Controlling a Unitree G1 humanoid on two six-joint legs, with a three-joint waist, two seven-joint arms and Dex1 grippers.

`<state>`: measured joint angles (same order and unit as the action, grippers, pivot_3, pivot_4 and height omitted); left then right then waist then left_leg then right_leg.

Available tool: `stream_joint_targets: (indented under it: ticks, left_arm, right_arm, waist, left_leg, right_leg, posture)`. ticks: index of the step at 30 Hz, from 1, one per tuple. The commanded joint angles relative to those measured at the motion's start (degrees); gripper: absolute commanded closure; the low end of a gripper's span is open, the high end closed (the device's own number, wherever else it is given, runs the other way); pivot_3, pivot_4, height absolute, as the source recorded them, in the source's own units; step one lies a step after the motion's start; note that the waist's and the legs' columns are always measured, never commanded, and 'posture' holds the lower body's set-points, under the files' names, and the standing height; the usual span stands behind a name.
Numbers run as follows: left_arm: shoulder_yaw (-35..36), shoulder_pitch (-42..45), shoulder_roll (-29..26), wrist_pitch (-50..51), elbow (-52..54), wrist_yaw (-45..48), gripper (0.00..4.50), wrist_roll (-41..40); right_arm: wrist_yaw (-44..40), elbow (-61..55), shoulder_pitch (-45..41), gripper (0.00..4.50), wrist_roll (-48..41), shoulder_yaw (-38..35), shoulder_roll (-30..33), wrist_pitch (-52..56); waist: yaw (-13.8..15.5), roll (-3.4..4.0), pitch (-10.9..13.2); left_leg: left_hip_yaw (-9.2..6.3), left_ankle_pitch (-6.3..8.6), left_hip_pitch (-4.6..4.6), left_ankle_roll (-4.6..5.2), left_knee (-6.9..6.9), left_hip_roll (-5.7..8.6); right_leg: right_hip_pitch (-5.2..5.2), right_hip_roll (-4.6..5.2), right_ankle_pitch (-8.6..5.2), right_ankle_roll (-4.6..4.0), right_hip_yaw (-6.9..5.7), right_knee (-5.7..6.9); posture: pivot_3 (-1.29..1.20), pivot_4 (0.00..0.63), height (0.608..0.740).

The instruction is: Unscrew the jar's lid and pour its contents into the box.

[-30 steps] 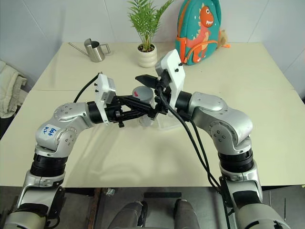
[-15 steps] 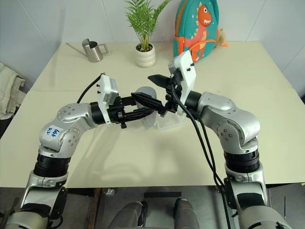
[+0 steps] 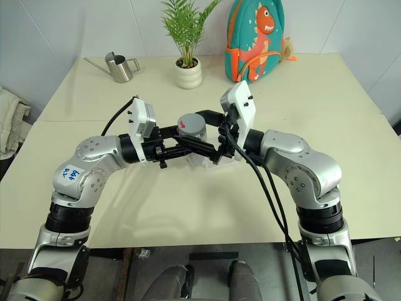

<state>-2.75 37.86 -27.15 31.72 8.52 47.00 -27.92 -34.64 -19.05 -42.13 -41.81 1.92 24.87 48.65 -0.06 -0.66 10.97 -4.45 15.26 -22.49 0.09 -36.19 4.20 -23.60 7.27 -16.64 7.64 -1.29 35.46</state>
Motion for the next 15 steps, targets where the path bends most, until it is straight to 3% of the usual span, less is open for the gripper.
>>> stream_joint_targets:
  ticks: [1,3,6,10,15]
  left_arm:
    - [1.13,0.35,0.03,-1.28,1.36,0.03,2.57,-0.2]
    - [1.64,0.09,-0.05,-0.53,1.7,-0.12,2.57,-0.84]
    - [1.97,-0.35,-0.63,-0.63,1.49,0.31,2.57,-0.8]
    - [2.1,-0.29,-0.58,-1.09,0.92,0.18,2.57,-0.42]
    - [1.86,-0.08,-0.09,-1.34,1.04,0.1,2.57,-0.53]
  right_arm:
    - [0.04,-1.13,-0.97,0.0,0.49,-1.12,-0.4,-1.89]
    - [-0.07,-0.94,-1.08,0.0,0.66,-1.24,-0.39,-2.16]
    - [-0.5,-0.83,-1.09,0.57,0.68,-1.34,-0.38,-3.13]
    - [-1.1,-0.39,-1.14,1.89,0.71,-1.2,-0.21,-3.79]
    - [-2.1,0.14,-0.98,1.96,0.98,-0.92,0.04,-4.33]
  waist:
    - [-0.01,0.0,0.0]
    - [-0.01,0.0,0.0]
    - [-0.03,0.0,0.0]
    - [0.01,0.0,0.0]
    - [0.0,0.0,0.0]
  left_leg:
    - [0.01,0.0,0.0,0.0,0.0,0.0]
    - [0.03,0.0,0.0,0.01,0.01,0.0]
    - [0.06,0.01,0.0,0.02,0.01,-0.01]
    - [0.09,0.02,0.0,0.03,0.0,-0.01]
    - [0.11,0.02,0.0,0.04,-0.01,0.0]
  right_leg:
    - [0.0,0.0,0.0,0.0,0.0,0.0]
    - [-0.02,0.0,0.0,0.0,0.02,-0.01]
    - [-0.02,0.0,0.0,0.0,0.03,-0.01]
    - [-0.03,0.0,0.0,0.01,0.05,-0.01]
    - [-0.03,0.01,0.02,0.04,0.07,-0.02]
  posture:
    - [0.0,0.15,0.74]
    - [0.0,0.15,0.74]
    - [0.0,0.15,0.74]
    - [0.0,0.15,0.74]
    - [0.0,0.15,0.74]
